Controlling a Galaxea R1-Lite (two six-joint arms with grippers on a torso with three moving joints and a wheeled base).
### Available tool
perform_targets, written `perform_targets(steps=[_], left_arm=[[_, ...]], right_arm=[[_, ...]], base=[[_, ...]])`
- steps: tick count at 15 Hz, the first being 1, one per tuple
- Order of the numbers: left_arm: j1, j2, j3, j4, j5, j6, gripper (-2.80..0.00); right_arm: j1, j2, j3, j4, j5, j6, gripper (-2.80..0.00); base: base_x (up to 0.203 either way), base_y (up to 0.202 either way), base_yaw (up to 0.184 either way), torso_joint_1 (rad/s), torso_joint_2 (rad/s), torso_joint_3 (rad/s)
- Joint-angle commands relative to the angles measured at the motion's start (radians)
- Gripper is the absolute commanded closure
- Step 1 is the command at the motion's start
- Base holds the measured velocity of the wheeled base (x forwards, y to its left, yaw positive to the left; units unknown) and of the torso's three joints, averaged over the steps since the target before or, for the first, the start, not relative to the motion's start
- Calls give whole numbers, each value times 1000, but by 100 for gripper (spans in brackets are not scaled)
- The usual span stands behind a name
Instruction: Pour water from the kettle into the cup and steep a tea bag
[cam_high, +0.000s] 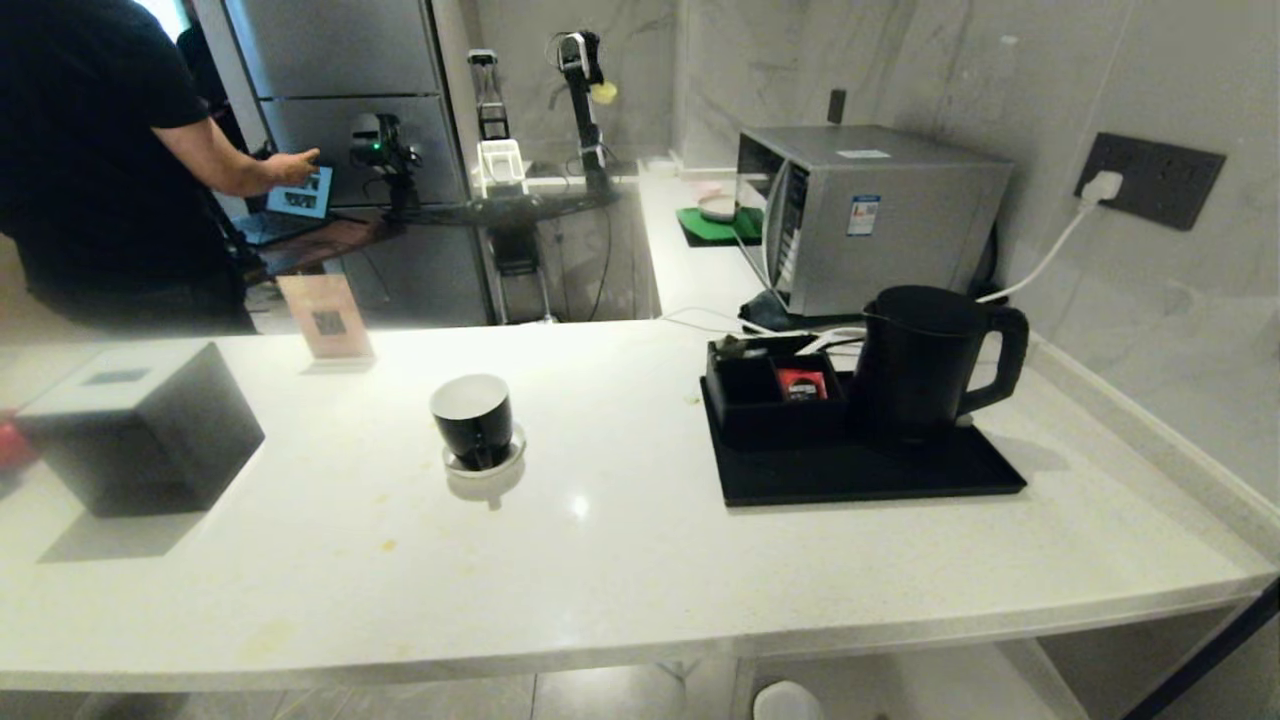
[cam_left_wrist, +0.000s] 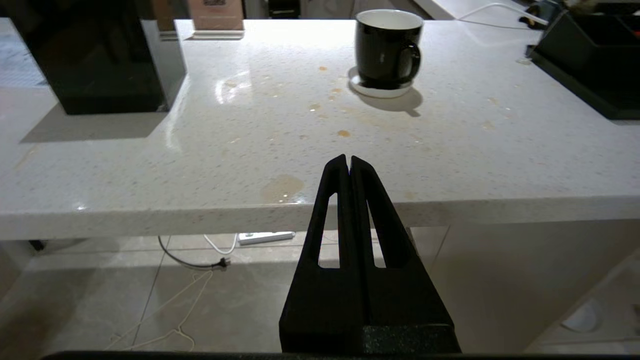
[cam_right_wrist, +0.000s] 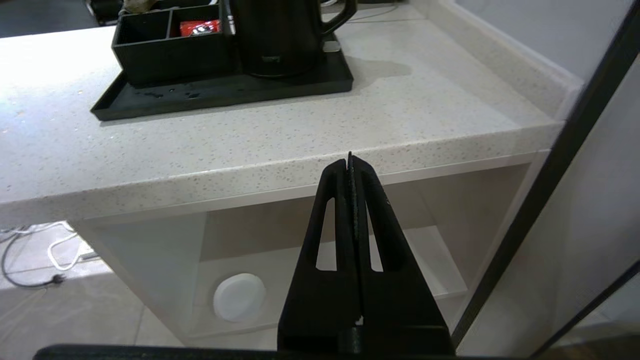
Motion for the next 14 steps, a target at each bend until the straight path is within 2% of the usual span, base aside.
perform_targets(steps=[1,9,12,14], left_arm=[[1,0,0,0,0,-1,0],[1,0,0,0,0,-1,0],[1,0,0,0,0,-1,0],[1,0,0,0,0,-1,0]], right_arm=[[2,2,0,1,-1,1,0],[4,0,0,4,11,-34,0],[4,1,-6,-1,59,-129,0],[4,4,-47,11,95,-153,0]], base=[[0,0,0,0,0,0],[0,0,0,0,0,0],[0,0,0,0,0,0],[0,0,0,0,0,0]])
